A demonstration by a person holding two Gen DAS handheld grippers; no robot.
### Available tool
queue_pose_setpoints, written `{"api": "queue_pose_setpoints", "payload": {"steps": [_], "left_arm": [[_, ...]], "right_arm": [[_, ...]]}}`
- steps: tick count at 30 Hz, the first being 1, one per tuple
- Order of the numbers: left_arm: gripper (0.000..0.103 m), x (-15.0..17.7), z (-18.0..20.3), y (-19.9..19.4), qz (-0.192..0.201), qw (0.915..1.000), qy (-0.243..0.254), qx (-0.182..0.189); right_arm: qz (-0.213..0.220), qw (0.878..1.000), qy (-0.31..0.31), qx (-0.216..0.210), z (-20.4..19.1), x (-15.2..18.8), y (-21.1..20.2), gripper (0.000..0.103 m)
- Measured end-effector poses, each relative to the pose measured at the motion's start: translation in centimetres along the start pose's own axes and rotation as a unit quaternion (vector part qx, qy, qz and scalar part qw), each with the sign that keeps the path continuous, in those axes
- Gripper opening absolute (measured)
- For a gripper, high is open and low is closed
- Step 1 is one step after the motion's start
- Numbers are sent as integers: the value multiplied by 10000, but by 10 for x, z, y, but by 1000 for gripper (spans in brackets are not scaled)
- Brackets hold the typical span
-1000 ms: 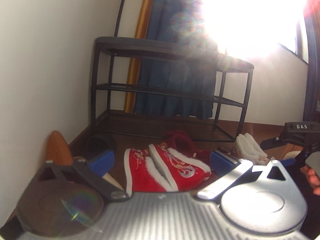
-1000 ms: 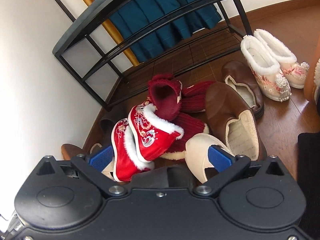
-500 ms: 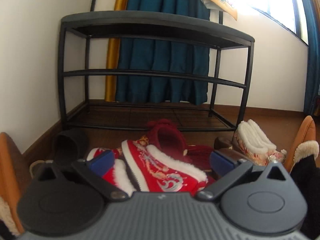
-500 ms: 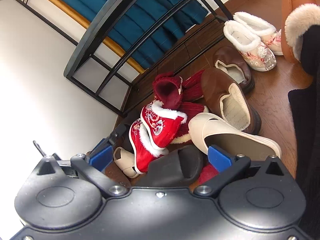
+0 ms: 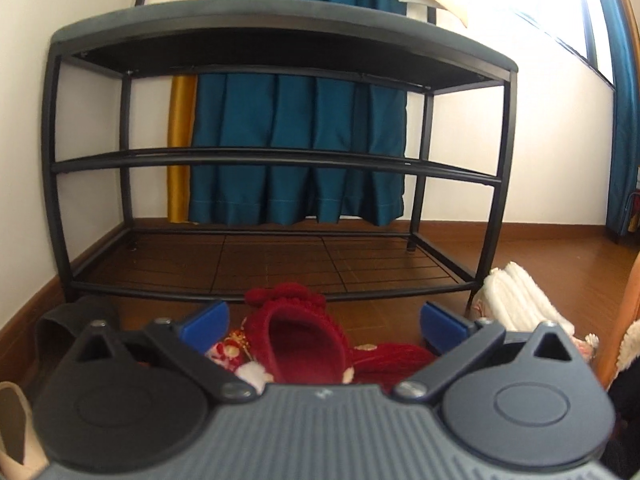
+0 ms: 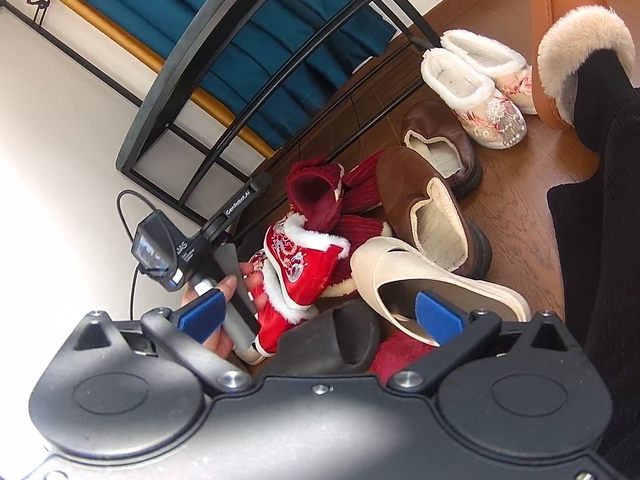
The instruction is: Organize scattered shoes
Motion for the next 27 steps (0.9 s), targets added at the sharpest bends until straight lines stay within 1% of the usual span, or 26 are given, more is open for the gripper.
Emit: {"api": "queue_pose_setpoints", "payload": {"steps": [2, 3, 4, 5, 6, 7, 8, 11, 12, 15, 16, 18, 21, 23, 25, 26, 27], "left_arm": [[102, -1, -6, 19, 79, 9999, 67, -41], [100, -1, -10, 35, 23, 9999, 140, -63], [89, 0, -14, 43, -34, 9998, 176, -112], [83, 1, -17, 51, -91, 9996, 213, -160], [73, 1, -20, 59, -147, 9994, 243, -207], [72, 2, -24, 64, -197, 9993, 221, -245], [73, 3, -29, 67, -218, 9992, 192, -278], [98, 6, -38, 77, -309, 9991, 118, -283], [99, 7, -41, 82, -405, 9987, 92, -292], [97, 8, -47, 98, -835, 9962, -13, -243], [92, 8, -48, 104, -969, 9950, -40, -239], [86, 6, -52, 112, -1050, 9937, -1, -384], [86, 4, -60, 129, -1324, 9896, -97, -559], [86, 2, -66, 133, -1251, 9898, -231, -644], [86, 2, -69, 137, -1230, 9890, -240, -784], [82, 3, -69, 139, -1267, 9884, -209, -815], [75, 5, -69, 141, -1350, 9870, -182, -859]], "right_arm": [[-13, 10000, 40, 74, 8, -3, 0, 103], [-15, 9999, 51, 118, 11, -5, 1, 103], [-5, 9998, 63, 164, 14, -7, 2, 103], [10, 9998, 79, 193, 16, -9, 4, 103], [22, 9997, 97, 203, 18, -11, 5, 103], [33, 9997, 115, 208, 19, -12, 7, 103], [39, 9997, 122, 206, 20, -13, 7, 103], [52, 9997, 127, 191, 19, -12, 8, 103], [56, 9997, 128, 186, 19, -12, 8, 103], [68, 9997, 133, 172, 19, -12, 8, 103], [72, 9997, 135, 167, 19, -12, 8, 103], [81, 9997, 138, 157, 18, -12, 8, 103], [93, 9998, 142, 142, 18, -12, 9, 103], [102, 9998, 146, 132, 18, -11, 9, 103], [110, 9998, 149, 122, 17, -11, 9, 103], [114, 9998, 150, 117, 17, -11, 9, 103], [118, 9998, 152, 112, 17, -11, 9, 103]]}}
Point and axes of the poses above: each gripper's, at about its wrist camera, not at the fingertips, and y roughly the way its jaws point, z to its right, x to its underside, the point moved 3 cm from there along y, roughly the way its jaws point, and after that the axes turned 15 degrees about -y, right-handed, at the moved point
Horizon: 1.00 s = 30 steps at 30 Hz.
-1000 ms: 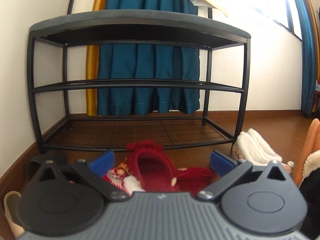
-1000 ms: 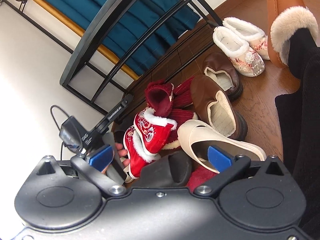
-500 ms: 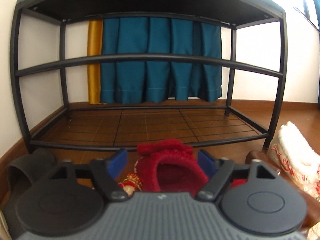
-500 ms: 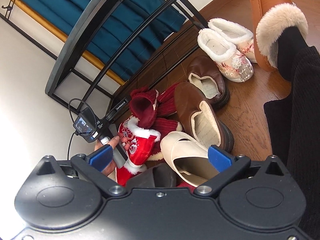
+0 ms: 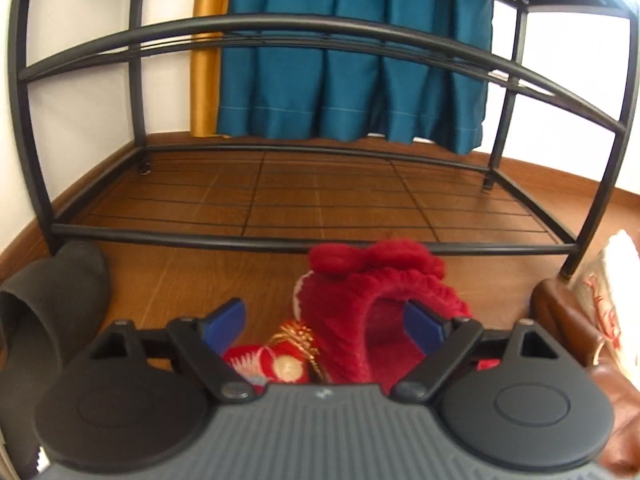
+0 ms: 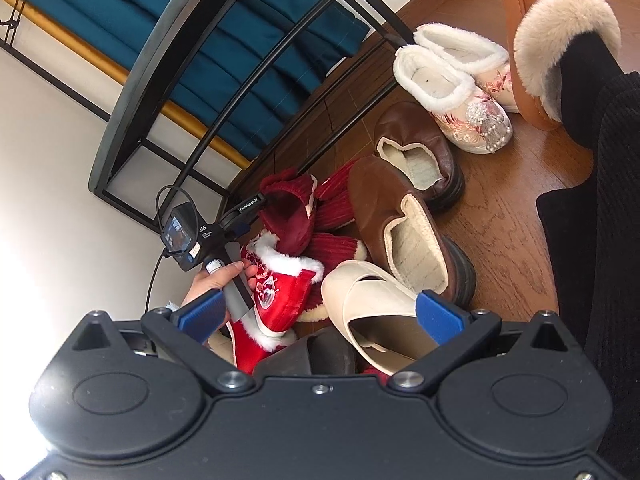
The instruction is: Organize scattered shoes
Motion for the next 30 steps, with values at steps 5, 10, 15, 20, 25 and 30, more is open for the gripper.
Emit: {"api": "queue_pose_setpoints", "payload": {"steps": [5, 10, 15, 20, 25, 30], "left_arm": [[65, -1, 0, 13, -343, 9992, 33, -194], [59, 1, 9, 21, -454, 9974, 321, -467], [32, 7, 11, 22, -363, 9963, 478, -611], [25, 10, 4, 10, -146, 9978, 497, -404], [21, 14, 0, -4, 42, 9985, 498, -216], [10, 20, 7, -32, 167, 9978, 619, 187]], "right_arm": [[20, 10000, 8, -25, -1, 0, 0, 103], [41, 10000, 17, -50, -1, 1, 1, 103], [61, 10000, 25, -75, -2, 1, 1, 103], [82, 9999, 33, -100, -3, 2, 2, 103], [102, 9999, 42, -125, -3, 2, 2, 103], [123, 9998, 50, -150, -4, 3, 3, 103]]}}
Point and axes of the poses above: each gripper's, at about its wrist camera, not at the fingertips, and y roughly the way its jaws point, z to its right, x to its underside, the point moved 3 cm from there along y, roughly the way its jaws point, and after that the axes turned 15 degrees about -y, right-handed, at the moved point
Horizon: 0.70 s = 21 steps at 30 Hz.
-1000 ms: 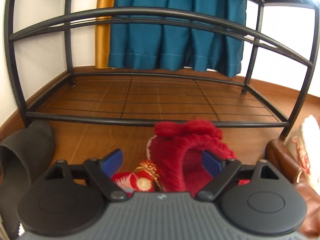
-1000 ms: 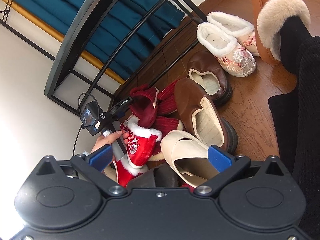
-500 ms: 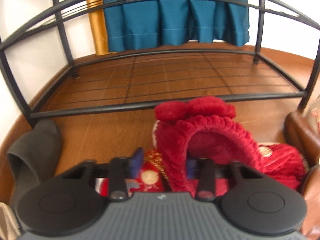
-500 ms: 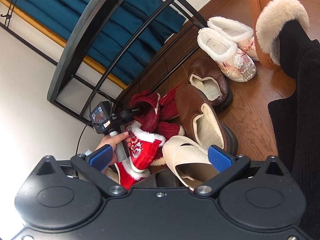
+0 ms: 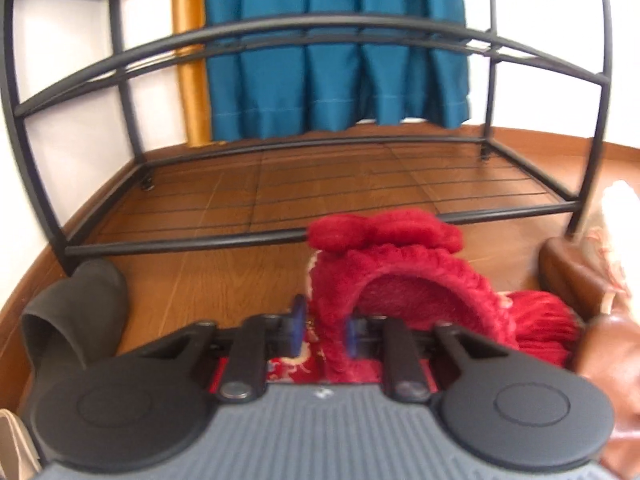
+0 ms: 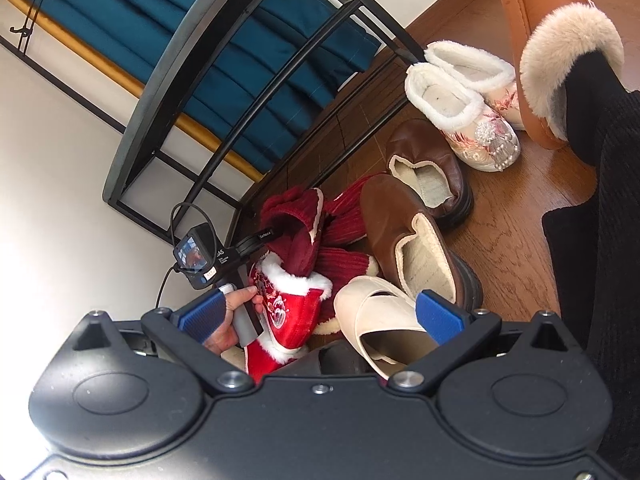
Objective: Organize scattered shoes
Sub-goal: 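Grasp and lift the red knit pompom slipper with the left tool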
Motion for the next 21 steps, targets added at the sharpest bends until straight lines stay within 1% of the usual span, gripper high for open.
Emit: {"api": "queue_pose_setpoints", "payload": {"steps": [2, 5, 8, 14, 18, 20, 21], "left_arm": [[9, 2, 4, -6, 5, 9999, 76, 72], [9, 1, 8, -9, 17, 9999, -7, 139], [9, 0, 18, -22, 172, 9993, 48, 330], [9, -11, 42, -61, 444, 9949, 10, 907], [9, -25, 58, -92, 699, 9907, 39, 1164], [9, -36, 64, -114, 756, 9890, -114, 1267], [9, -38, 66, -121, 822, 9885, -108, 1267]], "right_arm": [[8, 10000, 3, -10, 0, 0, 0, 103], [22, 10000, 11, -17, 8, -13, 4, 103], [78, 9999, -81, -49, 4, -15, 0, 103], [150, 9999, -48, -51, 2, -15, -7, 103], [234, 9995, -118, -149, -6, -17, -16, 103], [292, 9993, -163, -186, -12, -19, -23, 103], [328, 9991, -186, -206, -15, -20, -27, 103]]}}
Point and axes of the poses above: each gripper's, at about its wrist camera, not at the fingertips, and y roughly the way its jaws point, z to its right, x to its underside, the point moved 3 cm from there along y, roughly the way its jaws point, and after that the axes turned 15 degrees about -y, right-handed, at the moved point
